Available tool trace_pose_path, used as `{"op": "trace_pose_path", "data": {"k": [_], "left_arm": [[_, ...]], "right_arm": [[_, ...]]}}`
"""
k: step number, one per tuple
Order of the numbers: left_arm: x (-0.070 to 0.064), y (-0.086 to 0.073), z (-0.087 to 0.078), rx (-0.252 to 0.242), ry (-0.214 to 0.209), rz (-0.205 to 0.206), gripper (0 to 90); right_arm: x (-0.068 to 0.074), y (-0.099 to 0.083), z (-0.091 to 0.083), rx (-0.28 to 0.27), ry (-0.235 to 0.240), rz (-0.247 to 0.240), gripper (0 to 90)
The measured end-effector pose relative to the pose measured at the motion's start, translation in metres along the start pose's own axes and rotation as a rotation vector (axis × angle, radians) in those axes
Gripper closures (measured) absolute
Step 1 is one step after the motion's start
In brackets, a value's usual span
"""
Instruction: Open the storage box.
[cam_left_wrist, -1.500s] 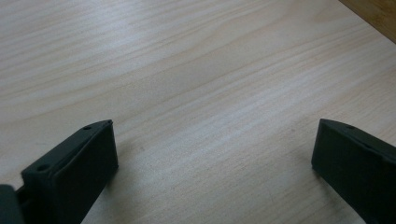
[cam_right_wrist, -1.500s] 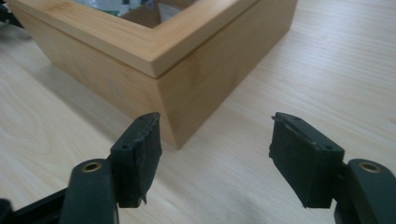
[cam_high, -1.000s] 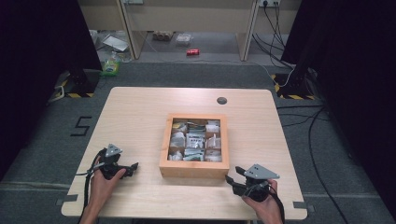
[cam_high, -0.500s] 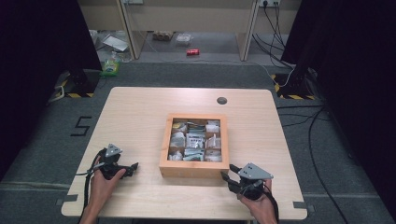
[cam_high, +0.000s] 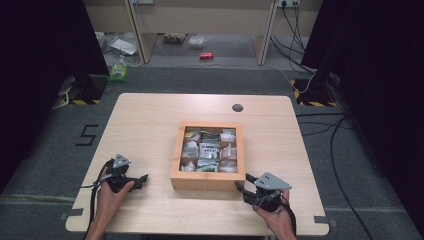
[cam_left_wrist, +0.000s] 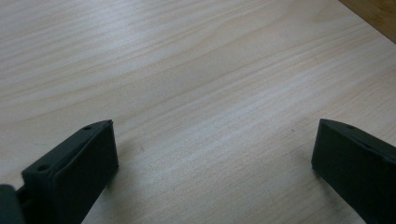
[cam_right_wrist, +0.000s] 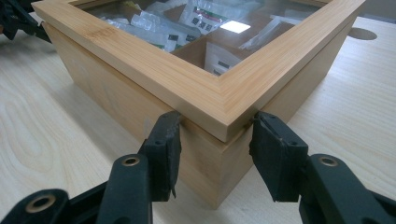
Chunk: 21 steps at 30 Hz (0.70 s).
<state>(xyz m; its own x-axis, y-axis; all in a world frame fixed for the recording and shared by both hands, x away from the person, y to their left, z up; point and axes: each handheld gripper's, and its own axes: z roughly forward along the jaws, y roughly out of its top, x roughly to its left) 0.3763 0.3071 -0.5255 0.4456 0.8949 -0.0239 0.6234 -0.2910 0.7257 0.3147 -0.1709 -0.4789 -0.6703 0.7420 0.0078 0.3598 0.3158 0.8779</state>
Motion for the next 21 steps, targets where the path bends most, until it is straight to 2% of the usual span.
{"op": "trace_pose_path", "data": {"k": [6,8,11,16,21], "left_arm": [[0.0,0.0,0.0,0.0,0.0,0.0,0.0],[0.0,0.0,0.0,0.0,0.0,0.0,0.0],[0.0,0.0,0.0,0.0,0.0,0.0,0.0],[0.0,0.0,0.0,0.0,0.0,0.0,0.0],[0.0,0.0,0.0,0.0,-0.001,-0.001,0.0]], "right_arm": [[-0.002,0.006,-0.001,-0.036,0.015,0.025,53.7],[-0.003,0.008,0.0,-0.056,0.011,0.02,54.0],[-0.004,0.011,0.001,-0.053,0.008,0.014,52.9],[-0.006,0.017,0.004,-0.08,0.018,0.04,52.0],[-0.012,0.022,0.002,-0.111,0.022,0.041,52.3]]}}
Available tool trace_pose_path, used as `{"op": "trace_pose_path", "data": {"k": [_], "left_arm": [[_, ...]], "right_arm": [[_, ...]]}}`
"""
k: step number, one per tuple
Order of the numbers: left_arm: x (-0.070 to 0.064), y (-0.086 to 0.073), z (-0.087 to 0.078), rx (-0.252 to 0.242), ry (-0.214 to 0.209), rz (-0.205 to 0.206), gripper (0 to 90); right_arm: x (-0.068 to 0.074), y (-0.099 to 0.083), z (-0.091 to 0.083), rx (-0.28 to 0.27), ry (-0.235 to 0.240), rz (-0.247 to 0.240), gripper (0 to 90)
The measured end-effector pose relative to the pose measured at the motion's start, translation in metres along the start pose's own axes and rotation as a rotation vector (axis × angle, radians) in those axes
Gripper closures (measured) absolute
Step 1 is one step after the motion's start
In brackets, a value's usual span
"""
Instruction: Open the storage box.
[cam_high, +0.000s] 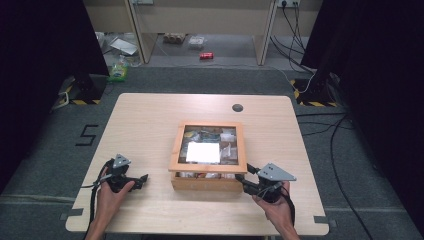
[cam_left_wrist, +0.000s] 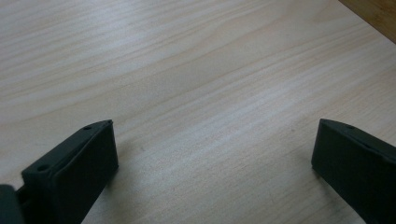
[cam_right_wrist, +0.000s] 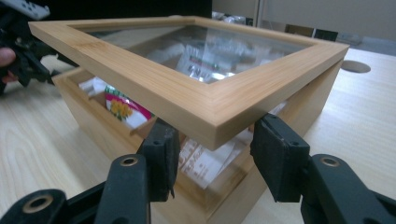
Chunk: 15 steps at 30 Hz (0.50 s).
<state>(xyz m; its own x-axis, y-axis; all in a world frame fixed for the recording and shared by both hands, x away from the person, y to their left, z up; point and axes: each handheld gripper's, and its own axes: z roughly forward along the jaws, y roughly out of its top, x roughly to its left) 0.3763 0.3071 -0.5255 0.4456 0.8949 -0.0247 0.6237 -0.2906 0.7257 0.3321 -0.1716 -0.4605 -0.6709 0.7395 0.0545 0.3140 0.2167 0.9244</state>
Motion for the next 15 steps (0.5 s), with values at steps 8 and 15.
{"op": "trace_pose_path", "data": {"k": [8,15], "left_arm": [[0.0,0.0,0.0,0.0,0.0,0.0,0.0],[0.0,0.0,0.0,0.0,-0.001,0.001,0.0]], "right_arm": [[-0.008,0.009,0.004,-0.035,0.01,0.009,51.7],[-0.013,0.019,0.012,-0.057,0.005,0.002,51.8]]}}
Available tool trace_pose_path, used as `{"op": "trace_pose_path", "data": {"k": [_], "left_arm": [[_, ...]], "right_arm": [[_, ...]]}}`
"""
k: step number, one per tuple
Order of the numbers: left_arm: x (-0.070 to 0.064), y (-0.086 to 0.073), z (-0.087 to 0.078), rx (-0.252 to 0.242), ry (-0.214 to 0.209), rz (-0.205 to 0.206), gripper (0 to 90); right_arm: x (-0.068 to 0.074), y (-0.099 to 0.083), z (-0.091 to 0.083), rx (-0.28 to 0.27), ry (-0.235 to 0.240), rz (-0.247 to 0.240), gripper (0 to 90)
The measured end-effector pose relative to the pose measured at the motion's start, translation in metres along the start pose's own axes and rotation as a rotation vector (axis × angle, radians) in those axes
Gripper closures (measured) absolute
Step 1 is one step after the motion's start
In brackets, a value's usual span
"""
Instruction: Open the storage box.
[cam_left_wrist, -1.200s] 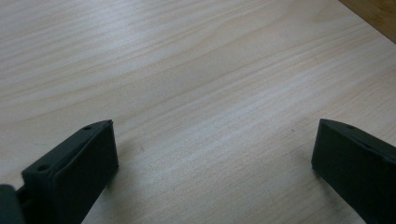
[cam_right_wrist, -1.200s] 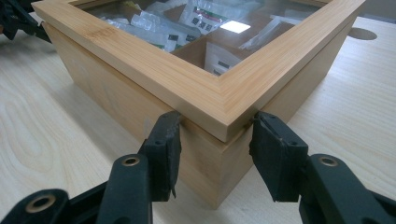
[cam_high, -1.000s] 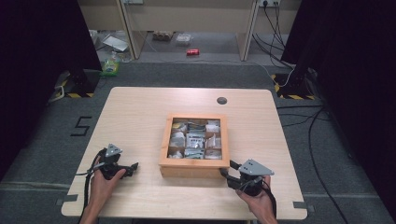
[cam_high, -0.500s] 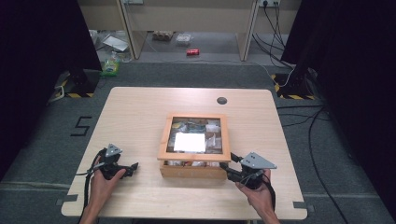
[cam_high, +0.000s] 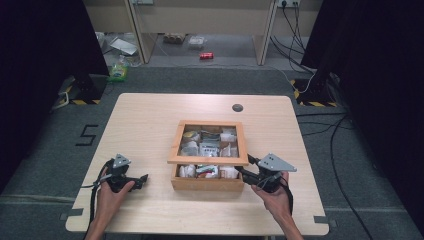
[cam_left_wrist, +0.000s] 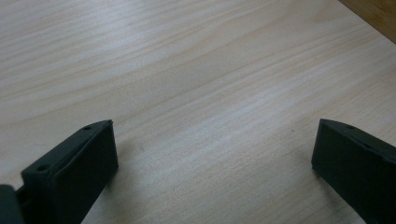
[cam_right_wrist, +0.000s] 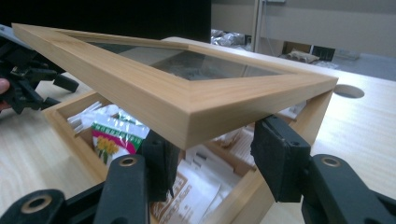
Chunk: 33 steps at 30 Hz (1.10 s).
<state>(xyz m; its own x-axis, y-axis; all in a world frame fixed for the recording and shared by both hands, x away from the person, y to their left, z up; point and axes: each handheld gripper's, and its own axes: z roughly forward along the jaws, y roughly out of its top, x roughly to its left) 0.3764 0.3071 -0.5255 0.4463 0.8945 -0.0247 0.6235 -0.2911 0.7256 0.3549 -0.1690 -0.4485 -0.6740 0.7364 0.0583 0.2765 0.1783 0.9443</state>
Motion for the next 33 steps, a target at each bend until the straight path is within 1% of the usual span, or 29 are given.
{"op": "trace_pose_path", "data": {"k": [5,12,21,25,27,29,31,33], "left_arm": [[0.0,0.0,0.0,0.0,0.0,0.0,0.0],[0.0,0.0,0.0,0.0,0.0,0.0,0.0],[0.0,0.0,0.0,-0.001,0.0,-0.001,0.0],[0.0,0.0,0.0,-0.001,0.0,-0.002,0.0],[0.0,0.0,0.0,0.0,0.0,0.0,0.0],[0.0,0.0,0.0,-0.001,0.0,-0.001,0.0],[0.0,0.0,0.0,-0.001,0.0,-0.001,0.0],[0.0,0.0,0.0,0.0,0.0,0.0,0.0]], "right_arm": [[-0.004,0.009,0.004,-0.019,0.002,0.001,52.0],[-0.007,0.023,0.014,-0.041,-0.008,0.005,52.0],[-0.012,0.032,0.021,-0.069,-0.008,0.013,52.6],[-0.017,0.035,0.025,-0.087,0.001,0.044,52.7],[-0.02,0.037,0.027,-0.096,0.003,0.053,52.7],[-0.022,0.039,0.028,-0.096,-0.001,0.051,52.7],[-0.023,0.042,0.03,-0.108,-0.003,0.052,52.7],[-0.025,0.044,0.032,-0.111,-0.008,0.06,52.6]]}}
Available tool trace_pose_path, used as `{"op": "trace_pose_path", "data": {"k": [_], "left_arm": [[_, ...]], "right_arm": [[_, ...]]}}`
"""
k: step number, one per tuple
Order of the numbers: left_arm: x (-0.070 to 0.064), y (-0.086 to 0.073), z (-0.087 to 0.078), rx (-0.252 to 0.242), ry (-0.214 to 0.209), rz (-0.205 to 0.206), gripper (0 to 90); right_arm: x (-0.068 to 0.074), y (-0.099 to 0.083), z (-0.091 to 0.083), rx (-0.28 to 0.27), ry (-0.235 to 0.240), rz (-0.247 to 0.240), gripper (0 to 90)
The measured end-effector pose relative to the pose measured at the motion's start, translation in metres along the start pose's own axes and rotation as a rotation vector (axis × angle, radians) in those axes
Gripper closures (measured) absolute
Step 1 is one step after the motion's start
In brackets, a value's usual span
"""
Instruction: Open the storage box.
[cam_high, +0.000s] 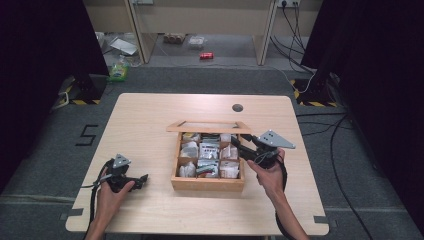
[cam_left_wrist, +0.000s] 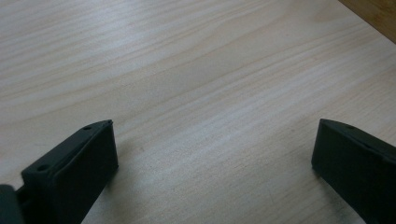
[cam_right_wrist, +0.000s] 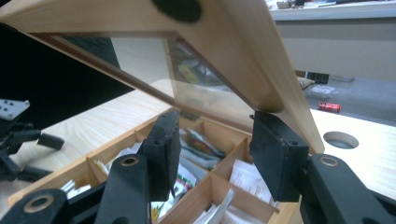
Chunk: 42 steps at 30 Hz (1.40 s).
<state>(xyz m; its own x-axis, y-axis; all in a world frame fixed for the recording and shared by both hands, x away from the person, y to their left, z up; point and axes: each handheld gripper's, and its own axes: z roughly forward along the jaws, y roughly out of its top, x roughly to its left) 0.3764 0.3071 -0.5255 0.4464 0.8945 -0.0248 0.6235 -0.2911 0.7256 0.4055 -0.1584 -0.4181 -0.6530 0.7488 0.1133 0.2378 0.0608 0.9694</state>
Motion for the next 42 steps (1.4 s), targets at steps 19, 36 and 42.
{"op": "trace_pose_path", "data": {"k": [19,36,42], "left_arm": [[0.0,0.0,0.0,0.0,-0.001,0.001,0.0],[0.0,0.0,0.0,0.001,-0.002,0.0,0.0],[0.0,0.0,0.0,0.001,-0.001,0.001,0.0]], "right_arm": [[-0.015,0.017,0.023,-0.014,-0.041,0.065,51.1],[-0.022,0.03,0.04,-0.015,-0.088,0.072,50.8],[-0.023,0.032,0.045,-0.013,-0.106,0.067,50.1]]}}
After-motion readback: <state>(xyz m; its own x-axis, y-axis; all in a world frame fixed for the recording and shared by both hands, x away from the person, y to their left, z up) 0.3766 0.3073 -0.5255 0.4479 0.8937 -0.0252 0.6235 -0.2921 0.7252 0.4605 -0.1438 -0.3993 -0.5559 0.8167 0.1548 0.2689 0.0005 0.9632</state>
